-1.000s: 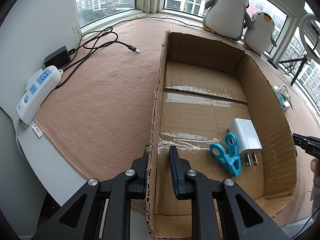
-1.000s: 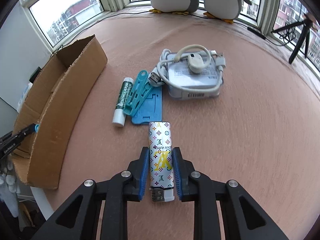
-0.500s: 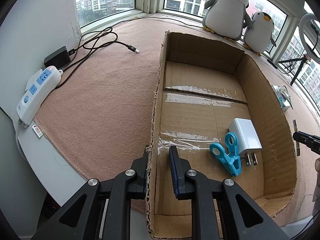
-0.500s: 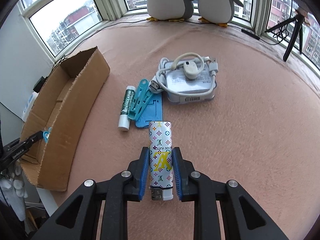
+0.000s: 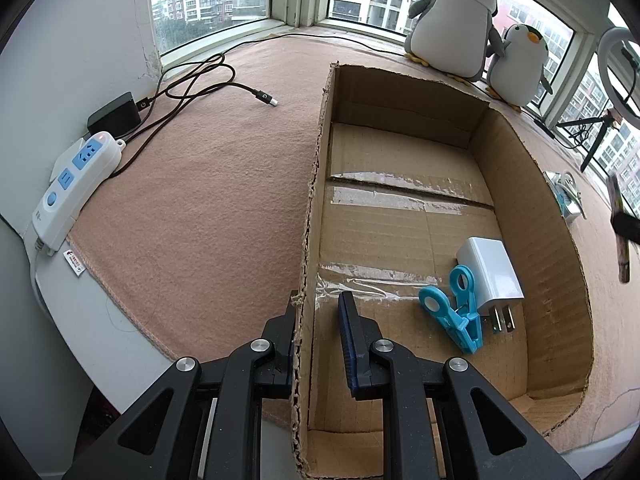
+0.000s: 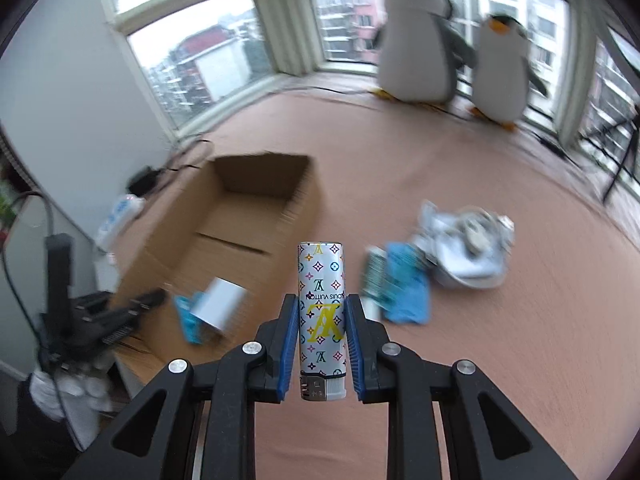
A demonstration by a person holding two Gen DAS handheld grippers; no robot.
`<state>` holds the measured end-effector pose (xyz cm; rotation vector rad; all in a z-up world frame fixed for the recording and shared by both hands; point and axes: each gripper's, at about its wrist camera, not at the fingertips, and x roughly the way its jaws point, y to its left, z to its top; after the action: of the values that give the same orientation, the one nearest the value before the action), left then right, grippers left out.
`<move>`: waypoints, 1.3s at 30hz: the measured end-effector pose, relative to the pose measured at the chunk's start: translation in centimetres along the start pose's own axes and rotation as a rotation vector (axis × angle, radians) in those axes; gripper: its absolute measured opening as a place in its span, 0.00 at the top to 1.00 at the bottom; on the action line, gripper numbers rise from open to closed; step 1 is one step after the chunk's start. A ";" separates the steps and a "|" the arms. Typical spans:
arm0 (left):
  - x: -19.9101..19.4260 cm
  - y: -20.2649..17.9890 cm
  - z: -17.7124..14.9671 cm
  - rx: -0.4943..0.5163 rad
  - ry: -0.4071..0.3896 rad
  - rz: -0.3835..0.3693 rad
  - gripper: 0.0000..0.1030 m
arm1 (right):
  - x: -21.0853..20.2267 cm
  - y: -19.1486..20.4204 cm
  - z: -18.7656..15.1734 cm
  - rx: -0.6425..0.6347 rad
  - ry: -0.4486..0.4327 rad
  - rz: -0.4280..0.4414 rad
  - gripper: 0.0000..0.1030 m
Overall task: Organize rigid objects
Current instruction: 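Carry the patterned lighter into the box and open the right tool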
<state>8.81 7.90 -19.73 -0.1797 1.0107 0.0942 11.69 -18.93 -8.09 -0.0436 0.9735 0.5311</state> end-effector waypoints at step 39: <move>0.1 0.1 0.1 -0.002 0.004 -0.015 0.82 | 5.6 5.9 2.6 -0.077 0.041 -0.014 0.64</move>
<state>8.95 8.07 -19.83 -0.1893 1.0132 0.0814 13.56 -10.79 -9.84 -0.1310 0.9917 0.5562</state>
